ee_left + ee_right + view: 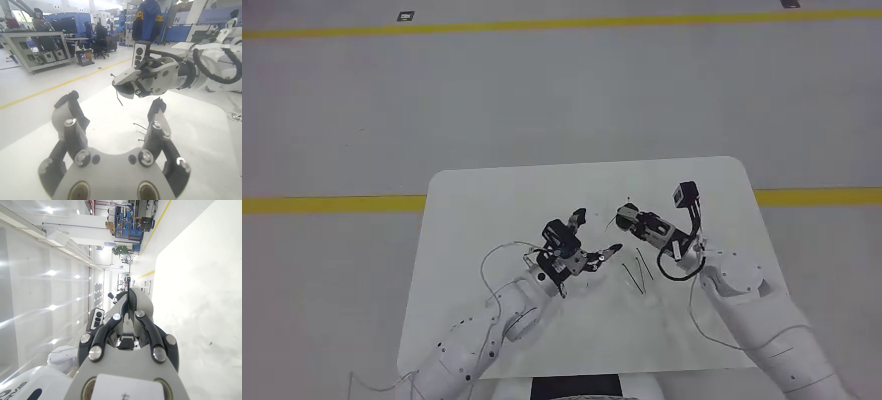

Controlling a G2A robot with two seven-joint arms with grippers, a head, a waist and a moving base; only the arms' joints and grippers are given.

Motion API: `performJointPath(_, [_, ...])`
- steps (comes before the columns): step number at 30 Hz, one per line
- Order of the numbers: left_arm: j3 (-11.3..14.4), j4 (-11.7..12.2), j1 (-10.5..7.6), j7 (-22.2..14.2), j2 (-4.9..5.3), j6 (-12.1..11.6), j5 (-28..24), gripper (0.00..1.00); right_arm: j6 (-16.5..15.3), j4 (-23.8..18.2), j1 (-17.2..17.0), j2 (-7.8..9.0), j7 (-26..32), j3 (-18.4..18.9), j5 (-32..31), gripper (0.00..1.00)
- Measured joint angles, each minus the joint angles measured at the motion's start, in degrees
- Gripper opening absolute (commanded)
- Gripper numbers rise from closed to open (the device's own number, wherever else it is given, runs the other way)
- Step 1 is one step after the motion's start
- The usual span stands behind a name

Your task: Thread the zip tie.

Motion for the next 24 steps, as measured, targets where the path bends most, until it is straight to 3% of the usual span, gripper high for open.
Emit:
performJointPath(4, [-0.08,-0.07,-0.04,-0.50,0.01,0.50,0.77,0.16,0.24,-0.06,-0.15,-0.12,0.09,0.16,-0.50,0.00])
performJointPath(17, [-0.20,0.12,-0.21,-2.23,0.11,-0.63,1.49,0.27,-0.32,-0.30,-0.69,-0.46,1.23,0.80,-1.75,0.00])
performJointPath(24, [0.36,0.49,-0.55,-2.76,-0.05,-1.05,1.38,0.23,-0.75,-0.11,-0.54,-0.69,1.92,0.54,-3.16,0.00])
